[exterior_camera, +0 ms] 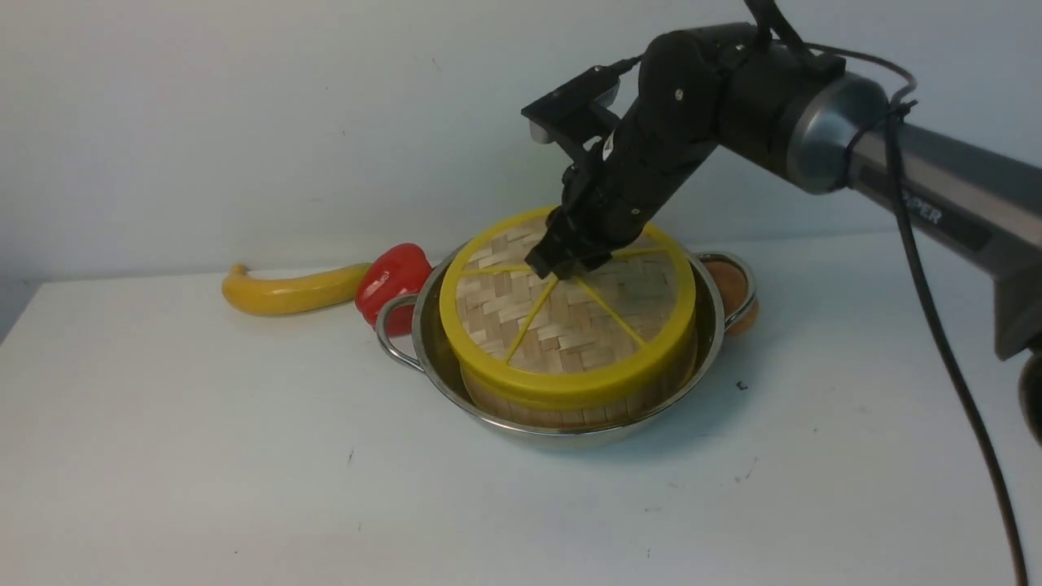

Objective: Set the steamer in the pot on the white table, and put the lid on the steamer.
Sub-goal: 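Place the bamboo steamer lid onto the steamer basket in the pot with the right gripper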

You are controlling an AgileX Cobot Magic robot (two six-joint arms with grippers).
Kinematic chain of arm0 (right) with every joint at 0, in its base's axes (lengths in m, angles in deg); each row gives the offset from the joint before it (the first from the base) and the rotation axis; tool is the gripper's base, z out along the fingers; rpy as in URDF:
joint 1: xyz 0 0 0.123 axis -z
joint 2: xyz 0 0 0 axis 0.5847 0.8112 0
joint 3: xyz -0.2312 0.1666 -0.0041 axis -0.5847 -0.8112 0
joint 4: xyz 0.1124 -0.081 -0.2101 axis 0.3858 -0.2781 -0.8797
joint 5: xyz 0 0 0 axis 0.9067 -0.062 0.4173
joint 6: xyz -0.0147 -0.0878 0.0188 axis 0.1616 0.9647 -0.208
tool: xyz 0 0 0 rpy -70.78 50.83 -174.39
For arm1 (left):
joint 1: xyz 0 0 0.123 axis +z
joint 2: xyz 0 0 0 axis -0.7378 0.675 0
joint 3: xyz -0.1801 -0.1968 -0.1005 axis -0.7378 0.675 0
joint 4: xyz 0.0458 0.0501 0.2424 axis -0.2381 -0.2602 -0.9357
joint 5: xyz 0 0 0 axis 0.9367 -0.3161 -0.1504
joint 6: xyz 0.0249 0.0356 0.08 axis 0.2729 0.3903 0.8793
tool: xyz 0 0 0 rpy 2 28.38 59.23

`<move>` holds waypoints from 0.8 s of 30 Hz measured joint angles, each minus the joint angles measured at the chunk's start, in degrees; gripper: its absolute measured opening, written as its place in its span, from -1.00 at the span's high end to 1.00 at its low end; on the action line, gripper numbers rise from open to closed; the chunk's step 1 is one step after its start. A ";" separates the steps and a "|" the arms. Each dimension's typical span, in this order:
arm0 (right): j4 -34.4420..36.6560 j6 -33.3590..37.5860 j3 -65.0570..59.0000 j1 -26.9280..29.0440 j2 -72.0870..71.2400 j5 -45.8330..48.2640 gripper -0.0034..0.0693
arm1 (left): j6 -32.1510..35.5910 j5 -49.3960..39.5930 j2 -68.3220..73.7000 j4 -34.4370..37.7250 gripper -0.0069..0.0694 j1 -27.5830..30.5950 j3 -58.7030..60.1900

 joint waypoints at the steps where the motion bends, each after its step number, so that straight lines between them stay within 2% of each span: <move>1: -0.07 0.00 0.00 0.00 0.00 -0.12 0.52 | 0.00 0.00 0.00 0.00 -0.28 0.00 0.00; 24: 0.72 0.00 0.00 0.00 0.00 -1.03 0.52 | 0.00 0.00 0.00 0.00 -0.28 0.00 0.00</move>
